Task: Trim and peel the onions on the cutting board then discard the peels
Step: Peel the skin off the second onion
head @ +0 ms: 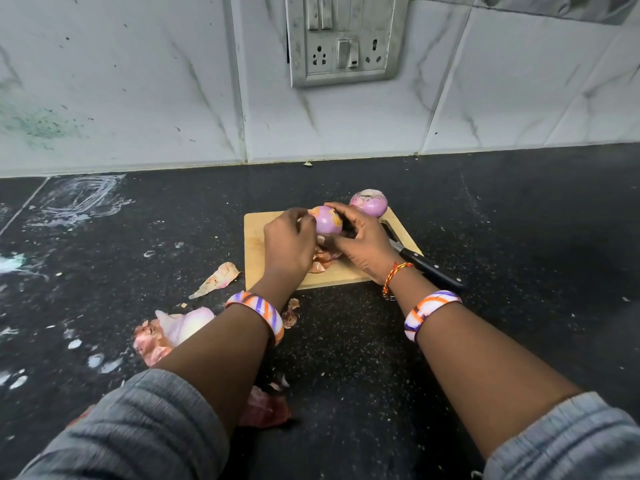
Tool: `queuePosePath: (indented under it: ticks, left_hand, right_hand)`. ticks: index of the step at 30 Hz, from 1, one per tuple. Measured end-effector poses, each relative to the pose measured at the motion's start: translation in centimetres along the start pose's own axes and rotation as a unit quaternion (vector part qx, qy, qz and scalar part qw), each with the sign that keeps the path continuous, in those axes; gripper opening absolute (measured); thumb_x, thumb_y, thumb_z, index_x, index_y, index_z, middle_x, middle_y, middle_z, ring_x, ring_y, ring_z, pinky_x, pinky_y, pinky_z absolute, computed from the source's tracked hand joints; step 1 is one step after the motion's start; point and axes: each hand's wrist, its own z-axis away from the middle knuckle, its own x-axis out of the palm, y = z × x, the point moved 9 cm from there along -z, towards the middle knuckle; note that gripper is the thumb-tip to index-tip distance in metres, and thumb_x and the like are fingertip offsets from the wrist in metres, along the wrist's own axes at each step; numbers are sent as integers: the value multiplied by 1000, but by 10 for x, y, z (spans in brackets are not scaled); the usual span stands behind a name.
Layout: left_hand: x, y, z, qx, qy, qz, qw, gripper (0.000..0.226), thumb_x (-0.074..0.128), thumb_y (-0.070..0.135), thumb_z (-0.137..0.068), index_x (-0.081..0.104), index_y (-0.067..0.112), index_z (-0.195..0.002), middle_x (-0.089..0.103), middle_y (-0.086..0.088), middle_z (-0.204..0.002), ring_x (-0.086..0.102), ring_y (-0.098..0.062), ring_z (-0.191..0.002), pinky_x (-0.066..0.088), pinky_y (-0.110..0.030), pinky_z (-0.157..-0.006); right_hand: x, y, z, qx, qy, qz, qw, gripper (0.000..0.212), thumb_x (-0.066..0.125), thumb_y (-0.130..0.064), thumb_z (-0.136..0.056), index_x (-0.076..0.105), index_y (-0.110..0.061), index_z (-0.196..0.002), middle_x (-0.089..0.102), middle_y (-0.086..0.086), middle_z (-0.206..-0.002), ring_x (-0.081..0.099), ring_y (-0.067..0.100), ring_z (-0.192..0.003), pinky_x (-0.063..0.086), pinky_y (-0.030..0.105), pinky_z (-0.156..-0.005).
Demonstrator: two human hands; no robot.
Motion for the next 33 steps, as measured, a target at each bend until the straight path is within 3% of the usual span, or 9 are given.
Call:
queuePosePath:
  ticks: [2, 6, 9, 12, 14, 17, 21, 27, 33]
  left_hand:
    - [3, 0, 1, -6, -13, 40, 999, 36, 53, 18, -89, 57, 3, -121, 66, -16, -110, 61, -22, -93, 44, -23, -80]
    - [3, -1, 2, -14, -16, 55, 998, 39, 61, 17, -84, 59, 3, -120, 66, -15, -114, 62, -20, -100, 48, -24, -87]
    - [-4, 1, 4, -9, 7, 36, 999, 30, 55, 13, -87, 64, 0, -112, 68, -15, -109, 58, -14, -89, 39, -13, -72]
    - [-5, 6, 7, 13, 5, 13, 1000, 23, 53, 11, -86, 69, -2, -97, 70, -20, -91, 58, -21, -73, 46, -31, -65]
    - [-4, 6, 7, 24, 5, -7, 1000, 22, 52, 10, -86, 69, -5, -86, 68, -24, -79, 59, -30, -70, 46, -40, -65]
    - [-5, 5, 7, 23, 9, -31, 999, 22, 52, 9, -85, 69, -5, -87, 67, -23, -78, 54, -26, -66, 39, -32, -60]
    - [-8, 3, 6, 11, 26, -21, 999, 20, 56, 9, -84, 68, -4, -91, 68, -19, -82, 55, -22, -70, 38, -26, -62]
    - [-8, 3, 7, 14, 38, 4, 999, 5, 60, 10, -80, 58, 5, -80, 55, -3, -71, 49, -17, -65, 30, -18, -53]
    - [-6, -1, 4, 15, 36, -13, 999, 17, 60, 5, -77, 45, 8, -71, 43, 2, -60, 38, -12, -55, 25, -24, -49]
  right_hand:
    - [0, 0, 0, 1, 3, 3, 1000, 58, 74, -6, -74, 54, -12, -127, 59, 8, -124, 56, 17, -113, 47, 33, -99]
    - [0, -2, 0, -1, 0, 4, 1000, 56, 72, -4, -75, 53, -11, -128, 58, 7, -125, 55, 15, -112, 47, 31, -99]
    - [1, -4, 3, 1, -12, -6, 1000, 58, 72, -1, -75, 53, -11, -128, 58, 1, -120, 54, 9, -107, 47, 18, -93]
    - [3, -6, 3, -1, -18, 2, 1000, 58, 71, 0, -75, 52, -12, -129, 56, -1, -120, 52, 6, -107, 45, 8, -86]
    - [4, -6, 3, -2, -21, 12, 1000, 59, 71, -1, -76, 52, -13, -130, 56, 2, -126, 52, 6, -109, 44, 10, -88]
    - [6, -5, 2, 0, -30, 20, 999, 60, 72, -3, -75, 51, -13, -130, 55, 3, -129, 51, 7, -112, 42, 14, -92]
    - [6, -6, 3, 3, -40, 9, 999, 59, 71, -1, -76, 51, -12, -130, 55, 2, -125, 51, 7, -110, 45, 10, -87]
    - [3, -3, 3, 11, -38, -19, 999, 60, 70, 3, -75, 50, -11, -130, 54, 6, -130, 52, 14, -117, 44, 30, -101]
    - [4, -2, 0, -6, -11, 31, 999, 53, 77, -8, -70, 57, -22, -117, 59, -2, -117, 57, 16, -111, 47, 36, -99]
